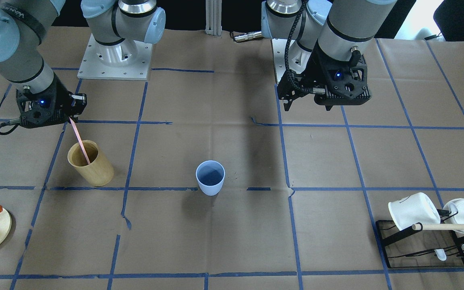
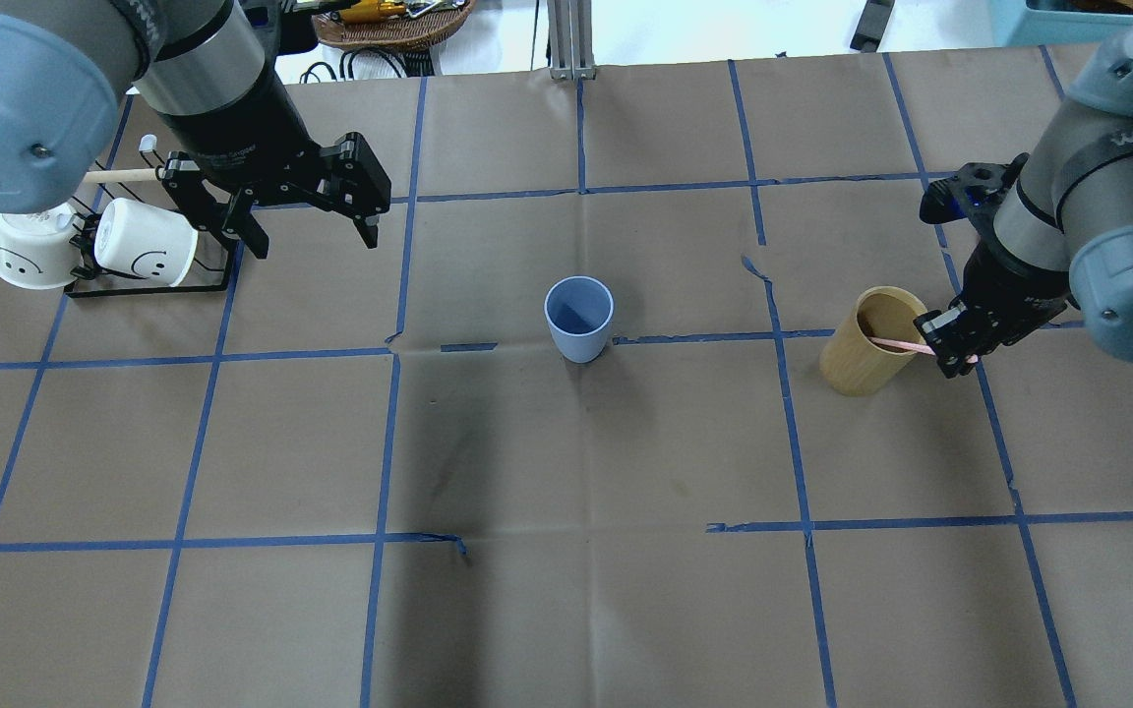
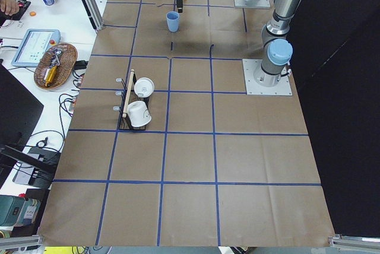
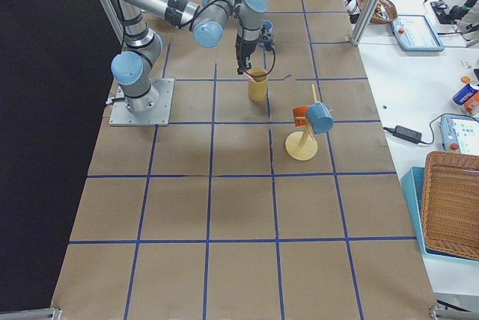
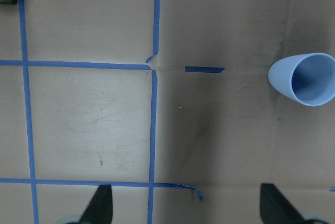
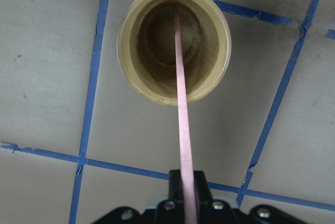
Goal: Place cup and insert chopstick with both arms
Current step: 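Grasp the pink chopstick with the right gripper and pull it out of the bamboo cup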
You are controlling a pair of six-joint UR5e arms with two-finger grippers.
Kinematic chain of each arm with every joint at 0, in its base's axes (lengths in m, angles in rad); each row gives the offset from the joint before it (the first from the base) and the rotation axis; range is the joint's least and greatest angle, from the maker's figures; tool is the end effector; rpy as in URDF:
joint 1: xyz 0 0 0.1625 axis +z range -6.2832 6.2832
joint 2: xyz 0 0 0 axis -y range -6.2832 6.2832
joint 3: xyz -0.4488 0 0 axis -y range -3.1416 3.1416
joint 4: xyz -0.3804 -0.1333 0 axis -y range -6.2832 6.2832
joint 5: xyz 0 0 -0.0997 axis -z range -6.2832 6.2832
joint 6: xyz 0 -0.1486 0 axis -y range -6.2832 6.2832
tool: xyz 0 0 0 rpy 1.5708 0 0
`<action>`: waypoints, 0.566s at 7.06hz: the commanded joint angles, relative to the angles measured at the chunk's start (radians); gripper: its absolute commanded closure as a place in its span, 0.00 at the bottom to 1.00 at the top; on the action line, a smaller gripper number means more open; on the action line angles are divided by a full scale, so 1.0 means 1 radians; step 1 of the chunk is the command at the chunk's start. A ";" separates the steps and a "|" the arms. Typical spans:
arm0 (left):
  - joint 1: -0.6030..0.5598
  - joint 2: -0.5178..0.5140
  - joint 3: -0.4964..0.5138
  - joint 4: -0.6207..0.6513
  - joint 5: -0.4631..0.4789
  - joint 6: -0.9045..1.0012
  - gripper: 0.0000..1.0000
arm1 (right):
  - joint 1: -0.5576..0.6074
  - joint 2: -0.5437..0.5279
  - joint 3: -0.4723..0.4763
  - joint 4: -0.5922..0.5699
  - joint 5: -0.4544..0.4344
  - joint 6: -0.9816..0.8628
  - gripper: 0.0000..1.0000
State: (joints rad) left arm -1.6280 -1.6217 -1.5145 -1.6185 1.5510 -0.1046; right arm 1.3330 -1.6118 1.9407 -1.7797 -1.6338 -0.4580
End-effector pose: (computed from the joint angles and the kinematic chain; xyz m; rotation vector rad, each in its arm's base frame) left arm -0.1644 -0.4880 0.4601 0.0747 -3.1236 -0.0684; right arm 0.0209 -0.4401 0.3289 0.3483 -3.0968 -0.2095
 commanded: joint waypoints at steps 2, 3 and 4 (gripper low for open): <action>-0.001 -0.001 0.002 0.005 -0.002 -0.010 0.00 | 0.002 -0.007 -0.129 0.170 0.000 0.009 0.95; -0.001 0.000 0.002 0.005 0.000 -0.009 0.00 | 0.000 -0.010 -0.200 0.277 -0.003 0.010 0.95; -0.001 0.000 0.002 0.005 -0.002 -0.009 0.00 | 0.002 -0.014 -0.279 0.366 -0.005 0.010 0.95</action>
State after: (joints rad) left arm -1.6291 -1.6221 -1.5126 -1.6138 1.5497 -0.1138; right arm 1.3337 -1.6212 1.7513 -1.5254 -1.6360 -0.4487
